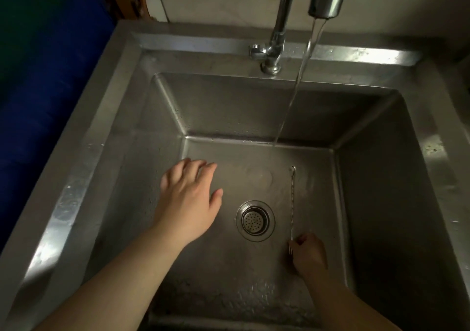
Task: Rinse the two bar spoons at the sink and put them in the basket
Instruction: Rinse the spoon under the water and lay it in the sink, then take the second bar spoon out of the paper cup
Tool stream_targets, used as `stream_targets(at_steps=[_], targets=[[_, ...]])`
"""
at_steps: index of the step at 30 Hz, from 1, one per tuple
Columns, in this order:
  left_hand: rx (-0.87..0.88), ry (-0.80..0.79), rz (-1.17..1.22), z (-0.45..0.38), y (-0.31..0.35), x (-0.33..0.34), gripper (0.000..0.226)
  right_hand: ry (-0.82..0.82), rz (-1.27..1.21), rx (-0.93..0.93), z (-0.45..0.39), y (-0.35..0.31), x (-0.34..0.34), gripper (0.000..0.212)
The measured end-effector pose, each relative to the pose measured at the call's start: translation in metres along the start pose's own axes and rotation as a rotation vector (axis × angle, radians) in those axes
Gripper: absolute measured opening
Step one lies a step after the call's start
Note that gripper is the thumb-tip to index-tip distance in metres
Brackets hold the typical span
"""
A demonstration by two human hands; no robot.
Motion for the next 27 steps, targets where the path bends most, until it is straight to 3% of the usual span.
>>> stream_targets(at_steps=[4,10,20,27], targets=[[-0.014,0.018,0.04,-0.001,-0.004,-0.019,0.053,0.007,-0.035,-0.065,0.022,-0.014,-0.009,0.015],[-0.04,0.142,0.161,-0.003,-0.012,-0.097,0.05,0.066,-0.133,-0.486,0.121,-0.106,-0.047,0.008],[-0.172,0.438,0.176,0.06,-0.113,-0.285,0.04,-0.254,-0.287,-1.008,0.342,-0.244,-0.052,0.014],[-0.345,0.603,0.096,0.156,-0.2,-0.372,0.037,-0.508,-0.318,-1.19,0.461,-0.284,-0.024,0.023]])
Point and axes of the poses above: each hand's wrist, its own z-axis away from the middle knuckle, its own x-axis out of the palm, y = z × x, the point moved 6 cm from there along -z, towards the middle knuckle, and after that the axes turned 10 degrees about y, right-handed, at the moved point
